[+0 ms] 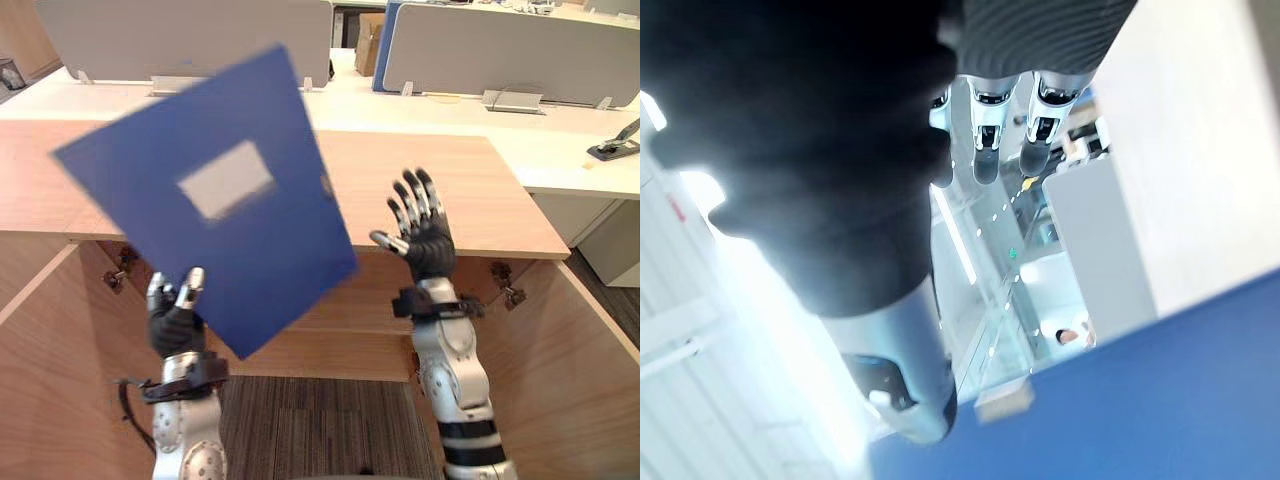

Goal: Walk over to the cabinet, pick up the folder, carry it to the office cabinet, place the folder inside the office cabinet, then close the office cabinet door

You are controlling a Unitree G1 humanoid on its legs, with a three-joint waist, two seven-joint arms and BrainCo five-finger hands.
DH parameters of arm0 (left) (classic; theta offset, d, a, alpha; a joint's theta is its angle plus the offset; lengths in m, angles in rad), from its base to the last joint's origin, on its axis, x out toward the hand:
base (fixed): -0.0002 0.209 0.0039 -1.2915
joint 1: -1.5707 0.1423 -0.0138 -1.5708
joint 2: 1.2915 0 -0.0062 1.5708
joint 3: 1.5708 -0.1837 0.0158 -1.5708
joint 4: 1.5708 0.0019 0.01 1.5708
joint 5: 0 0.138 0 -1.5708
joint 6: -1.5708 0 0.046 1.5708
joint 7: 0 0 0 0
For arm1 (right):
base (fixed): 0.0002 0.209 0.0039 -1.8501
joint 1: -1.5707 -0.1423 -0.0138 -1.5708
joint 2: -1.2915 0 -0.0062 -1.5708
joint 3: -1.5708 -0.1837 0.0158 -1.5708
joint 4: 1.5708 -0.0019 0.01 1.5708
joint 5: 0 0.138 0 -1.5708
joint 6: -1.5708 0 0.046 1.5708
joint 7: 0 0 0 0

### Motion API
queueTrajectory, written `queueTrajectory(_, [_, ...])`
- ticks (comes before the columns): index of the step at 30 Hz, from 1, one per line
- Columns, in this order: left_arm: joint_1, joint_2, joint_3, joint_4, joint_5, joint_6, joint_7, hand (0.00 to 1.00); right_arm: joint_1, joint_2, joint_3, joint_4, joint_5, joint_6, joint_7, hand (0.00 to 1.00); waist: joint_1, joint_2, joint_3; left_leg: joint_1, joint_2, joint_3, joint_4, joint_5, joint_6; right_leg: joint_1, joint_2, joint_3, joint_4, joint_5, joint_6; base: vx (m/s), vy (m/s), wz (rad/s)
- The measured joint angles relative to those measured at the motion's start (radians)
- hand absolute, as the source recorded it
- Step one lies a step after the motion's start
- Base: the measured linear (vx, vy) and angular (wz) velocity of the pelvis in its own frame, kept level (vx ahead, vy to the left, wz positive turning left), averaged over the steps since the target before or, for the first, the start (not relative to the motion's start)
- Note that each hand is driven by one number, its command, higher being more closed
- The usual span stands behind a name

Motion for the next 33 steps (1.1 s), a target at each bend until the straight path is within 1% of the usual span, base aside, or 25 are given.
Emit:
queueTrajectory(1, [-0.001, 0.008, -0.020, 0.006, 0.012, 0.007, -0.011, 1.00, -0.032, -0.011, 0.007, 0.000, 0.000, -0.001, 0.003, 0.00, 0.001, 0.000, 0.000, 0.000, 0.000, -0.001, 0.000, 0.000, 0.000, 0.000, 0.000, 0.000, 0.000, 0.000, 0.000, 0.00, 0.000, 0.00])
queueTrajectory(4, [-0.003, 0.029, -0.049, 0.007, 0.027, 0.009, -0.032, 1.00, -0.093, -0.042, 0.010, 0.001, 0.000, -0.005, 0.003, 0.00, 0.006, 0.000, 0.000, 0.000, -0.002, -0.001, 0.000, 0.000, 0.000, 0.001, -0.002, 0.000, 0.000, 0.000, 0.000, 0.00, 0.000, 0.00])
queueTrajectory(6, [-0.004, 0.044, -0.065, 0.007, 0.026, 0.009, -0.041, 1.00, -0.139, -0.082, 0.020, 0.015, 0.000, -0.008, 0.003, 0.00, 0.009, 0.001, 0.000, 0.001, -0.004, -0.002, 0.000, 0.001, 0.001, 0.002, -0.005, -0.001, 0.000, 0.000, 0.000, 0.00, 0.000, 0.00])
queueTrajectory(9, [-0.006, 0.072, -0.098, 0.024, 0.026, 0.009, -0.053, 1.00, -0.193, -0.128, 0.067, 0.058, 0.000, -0.009, 0.003, 0.00, 0.011, 0.001, -0.001, 0.001, -0.005, -0.003, 0.001, 0.002, 0.003, 0.003, -0.006, -0.001, 0.000, 0.000, 0.000, 0.00, 0.000, 0.00])
queueTrajectory(14, [-0.004, 0.088, -0.108, 0.037, 0.021, 0.009, -0.053, 1.00, -0.254, -0.179, 0.093, 0.146, 0.010, -0.007, 0.003, 0.00, 0.015, 0.002, -0.003, 0.001, -0.005, -0.005, 0.002, 0.004, 0.004, 0.003, -0.006, -0.002, 0.003, 0.000, 0.000, 0.00, 0.000, 0.00])
queueTrajectory(16, [-0.002, 0.096, -0.111, 0.037, 0.018, 0.009, -0.053, 1.00, -0.281, -0.207, 0.119, 0.173, 0.040, -0.007, 0.004, 0.00, 0.016, 0.003, -0.003, 0.001, -0.004, -0.006, 0.002, 0.005, 0.003, 0.003, -0.006, -0.003, 0.003, 0.000, 0.000, 0.00, 0.000, 0.00])
queueTrajectory(18, [-0.001, 0.106, -0.115, 0.037, 0.005, 0.008, -0.053, 1.00, -0.308, -0.228, 0.132, 0.194, 0.041, -0.007, 0.006, 0.00, 0.016, 0.003, -0.005, 0.000, -0.004, -0.006, 0.002, 0.005, 0.003, 0.003, -0.006, -0.003, 0.003, 0.000, 0.000, 0.00, 0.000, 0.00])
queueTrajectory(20, [0.000, 0.121, -0.126, 0.037, 0.000, 0.006, -0.053, 1.00, -0.329, -0.251, 0.138, 0.220, 0.046, -0.006, 0.021, 0.00, 0.018, 0.003, -0.010, 0.000, -0.004, -0.006, 0.001, 0.005, 0.003, 0.003, -0.006, -0.003, 0.003, 0.000, 0.000, 0.00, 0.000, 0.00])
queueTrajectory(23, [0.012, 0.134, -0.131, 0.037, 0.000, 0.005, -0.053, 1.00, -0.335, -0.276, 0.163, 0.243, 0.078, -0.006, 0.024, 0.00, 0.018, 0.004, -0.018, -0.001, -0.005, -0.007, 0.001, 0.005, 0.003, 0.003, -0.006, -0.004, 0.002, 0.000, 0.000, 0.00, 0.000, 0.00])
queueTrajectory(25, [0.018, 0.140, -0.134, 0.037, 0.000, 0.005, -0.052, 1.00, -0.335, -0.284, 0.169, 0.263, 0.078, -0.006, 0.026, 0.00, 0.018, 0.004, -0.022, -0.002, -0.005, -0.007, 0.002, 0.005, 0.003, 0.003, -0.006, -0.004, 0.002, 0.000, 0.000, 0.00, 0.000, 0.00])
queueTrajectory(31, [0.037, 0.163, -0.133, 0.037, 0.000, 0.006, -0.044, 1.00, -0.336, -0.284, 0.198, 0.376, 0.081, -0.008, 0.040, 0.00, 0.018, 0.005, -0.036, -0.013, -0.005, -0.013, 0.012, 0.005, 0.003, 0.000, -0.008, -0.011, 0.003, 0.000, 0.000, 0.00, 0.000, 0.03])
queueTrajectory(33, [0.047, 0.166, -0.133, 0.037, 0.000, 0.018, -0.039, 1.00, -0.332, -0.284, 0.212, 0.437, 0.095, 0.001, 0.053, 0.00, 0.018, 0.007, -0.037, -0.015, -0.005, -0.017, 0.015, 0.005, 0.003, 0.000, -0.008, -0.015, 0.003, 0.000, 0.000, 0.00, 0.000, 0.05])
